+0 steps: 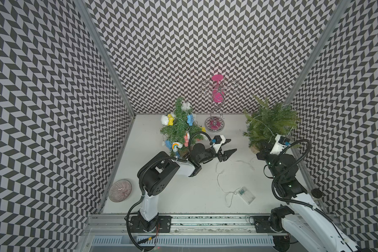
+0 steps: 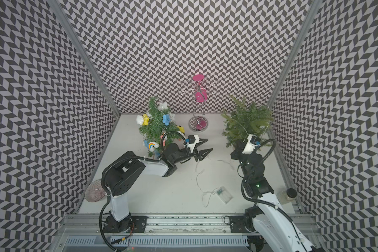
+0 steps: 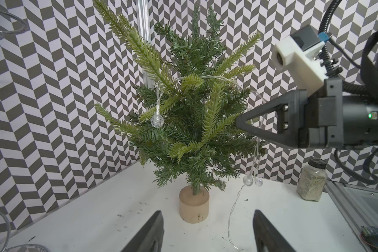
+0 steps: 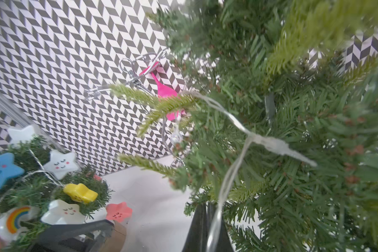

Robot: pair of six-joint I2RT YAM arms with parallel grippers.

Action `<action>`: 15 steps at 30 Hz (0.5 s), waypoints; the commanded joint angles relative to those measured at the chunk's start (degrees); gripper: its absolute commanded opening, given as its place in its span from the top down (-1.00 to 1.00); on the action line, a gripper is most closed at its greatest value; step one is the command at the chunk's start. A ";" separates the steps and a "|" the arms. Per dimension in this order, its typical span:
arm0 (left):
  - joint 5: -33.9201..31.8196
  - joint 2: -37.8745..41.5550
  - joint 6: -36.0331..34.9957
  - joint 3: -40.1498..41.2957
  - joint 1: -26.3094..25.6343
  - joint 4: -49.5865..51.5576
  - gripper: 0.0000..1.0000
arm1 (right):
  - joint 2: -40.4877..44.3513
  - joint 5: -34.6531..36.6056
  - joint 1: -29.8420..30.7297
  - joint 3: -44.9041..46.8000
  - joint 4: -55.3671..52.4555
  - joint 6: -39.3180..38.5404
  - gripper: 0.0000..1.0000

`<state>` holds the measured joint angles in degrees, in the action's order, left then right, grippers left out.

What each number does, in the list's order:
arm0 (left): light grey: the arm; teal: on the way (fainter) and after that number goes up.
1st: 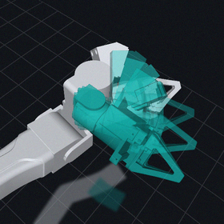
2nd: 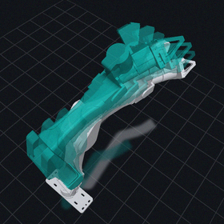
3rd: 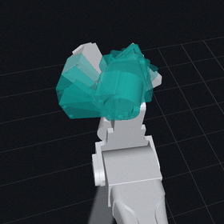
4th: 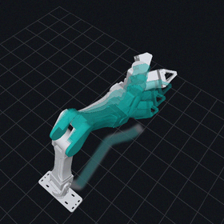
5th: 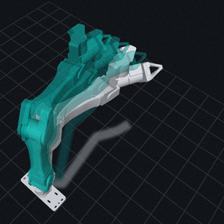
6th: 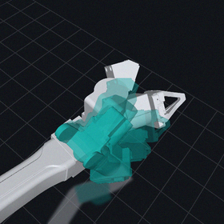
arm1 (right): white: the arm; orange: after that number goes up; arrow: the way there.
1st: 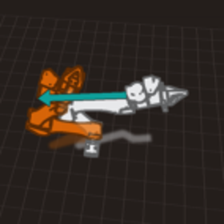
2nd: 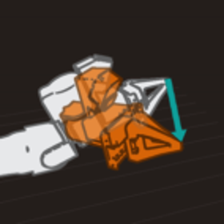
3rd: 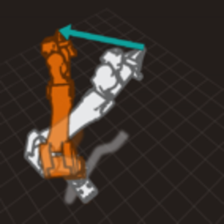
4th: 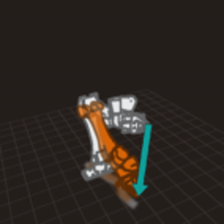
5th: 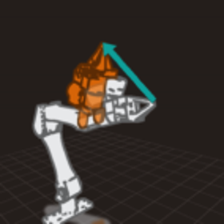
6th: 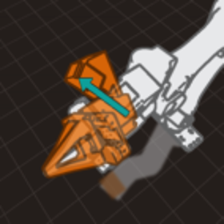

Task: Wrap string light around the christmas tree
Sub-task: Wrap the light string around the Christmas tree.

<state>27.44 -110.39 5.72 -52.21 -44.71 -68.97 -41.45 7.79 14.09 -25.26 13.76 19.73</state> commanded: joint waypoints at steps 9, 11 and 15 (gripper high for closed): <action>5.73 -0.30 -2.70 -4.76 -3.76 -0.77 -0.51 | -1.23 3.30 0.20 -8.72 0.66 0.68 1.00; 5.17 -0.27 -4.95 -6.46 -4.26 0.73 -0.60 | -2.59 3.35 0.15 -9.94 0.05 0.69 1.00; 1.34 0.44 -11.97 -10.47 -6.30 7.74 -0.73 | -3.25 1.29 0.07 -11.91 0.39 1.60 1.00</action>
<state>30.85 -110.63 -0.67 -59.37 -49.80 -65.78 -44.69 9.61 14.09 -34.59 12.49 20.29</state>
